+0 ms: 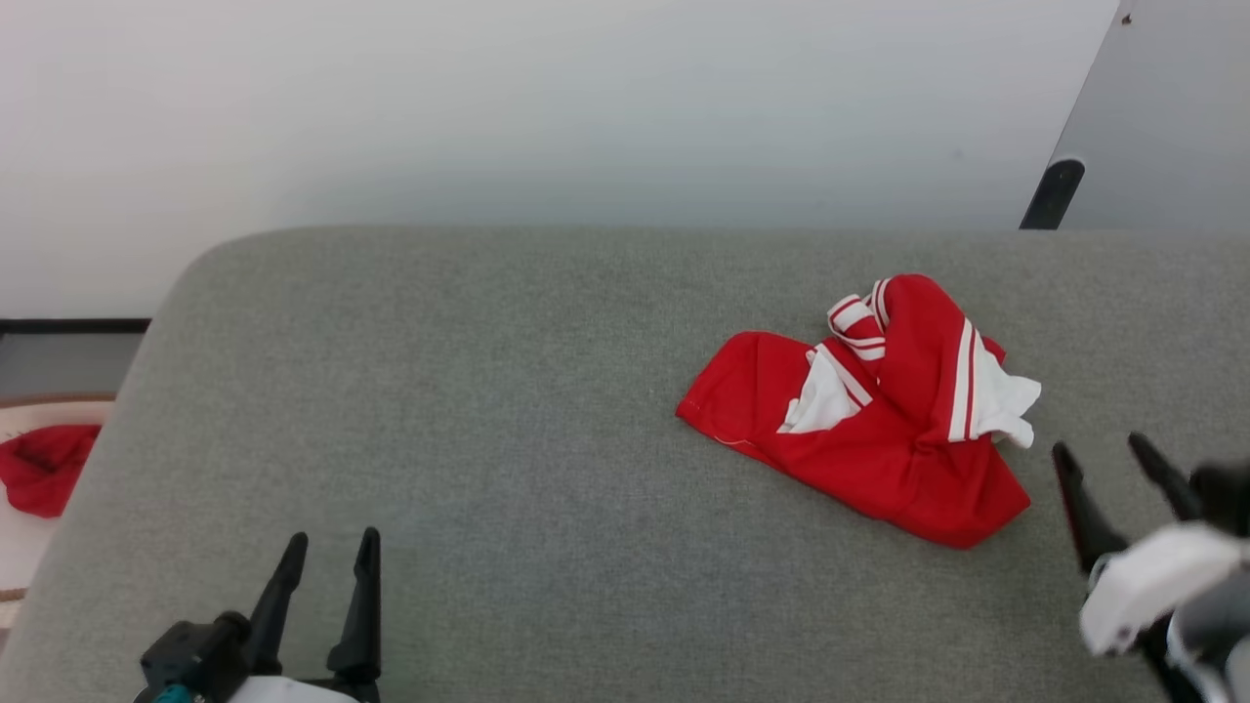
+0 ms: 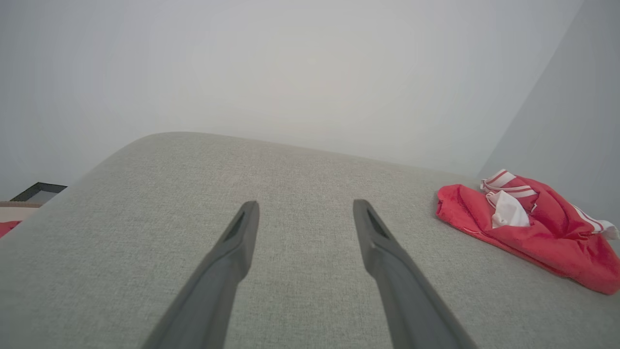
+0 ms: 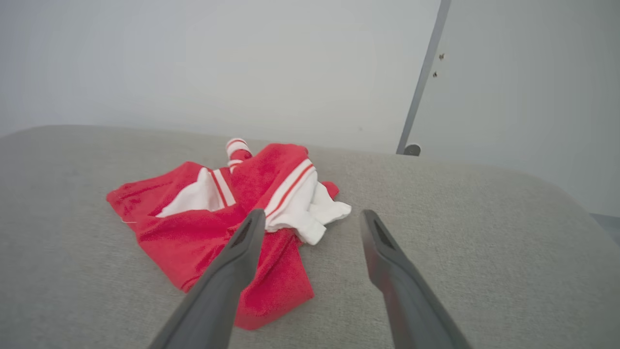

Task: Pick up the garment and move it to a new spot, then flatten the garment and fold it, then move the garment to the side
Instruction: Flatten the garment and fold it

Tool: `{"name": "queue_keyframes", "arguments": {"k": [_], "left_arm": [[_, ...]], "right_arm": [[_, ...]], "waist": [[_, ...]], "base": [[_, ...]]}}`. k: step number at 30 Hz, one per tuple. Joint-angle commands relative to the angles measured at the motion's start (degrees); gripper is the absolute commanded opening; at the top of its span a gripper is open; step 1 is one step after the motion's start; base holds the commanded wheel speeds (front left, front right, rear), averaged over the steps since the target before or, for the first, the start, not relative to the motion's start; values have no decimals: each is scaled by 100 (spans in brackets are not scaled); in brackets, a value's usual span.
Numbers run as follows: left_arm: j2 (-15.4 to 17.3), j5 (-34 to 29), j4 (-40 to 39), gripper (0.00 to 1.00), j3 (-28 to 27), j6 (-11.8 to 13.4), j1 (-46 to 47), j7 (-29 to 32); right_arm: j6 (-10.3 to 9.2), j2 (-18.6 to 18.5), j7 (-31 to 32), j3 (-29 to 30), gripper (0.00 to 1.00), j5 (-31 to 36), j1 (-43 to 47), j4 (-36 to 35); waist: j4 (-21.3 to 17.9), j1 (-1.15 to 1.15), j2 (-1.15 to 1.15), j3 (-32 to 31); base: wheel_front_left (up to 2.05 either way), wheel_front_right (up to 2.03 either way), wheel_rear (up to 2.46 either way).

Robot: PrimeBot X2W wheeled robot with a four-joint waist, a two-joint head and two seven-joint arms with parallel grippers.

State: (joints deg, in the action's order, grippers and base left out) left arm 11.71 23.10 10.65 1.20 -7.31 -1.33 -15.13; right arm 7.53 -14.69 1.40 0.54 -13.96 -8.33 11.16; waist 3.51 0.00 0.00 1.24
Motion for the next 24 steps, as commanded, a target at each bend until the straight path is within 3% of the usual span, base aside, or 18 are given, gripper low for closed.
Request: {"name": "queue_keyframes", "arguments": {"k": [1, 5, 6, 11, 15, 24], "left_arm": [[-25, -41, 8, 100, 6, -20, 60, 0], [-80, 44, 59, 100, 48, -24, 164, 0], [-80, 44, 59, 100, 48, -24, 164, 0], [-72, 127, 182, 100, 258, -21, 392, 0], [-82, 218, 250, 100, 367, -21, 547, 0], [-163, 322, 351, 100, 483, -22, 739, 0]], "right_arm": [[-8, -176, 453, -93, 100, -112, -307, 113], [-8, -478, 1729, -231, 100, -591, -1157, 571], [-8, -478, 1729, -231, 100, -591, -1157, 571], [-8, -777, 3073, -630, 100, -991, -2051, 1402], [-8, -883, 3930, -1026, 100, -1563, -2398, 1647], [-8, -1139, 4043, -1140, 100, -2044, -2695, 1753]], "waist": [[-9, 0, 0, 89], [-36, 0, 0, 306], [-36, 0, 0, 306], [56, 0, 0, 561], [170, 0, 0, 733], [296, 0, 0, 1060]], "base": [[0, 0, 0], [0, 0, 0], [0, 0, 0], [0, 0, 0], [0, 0, 0], [0, 0, 0]]}}
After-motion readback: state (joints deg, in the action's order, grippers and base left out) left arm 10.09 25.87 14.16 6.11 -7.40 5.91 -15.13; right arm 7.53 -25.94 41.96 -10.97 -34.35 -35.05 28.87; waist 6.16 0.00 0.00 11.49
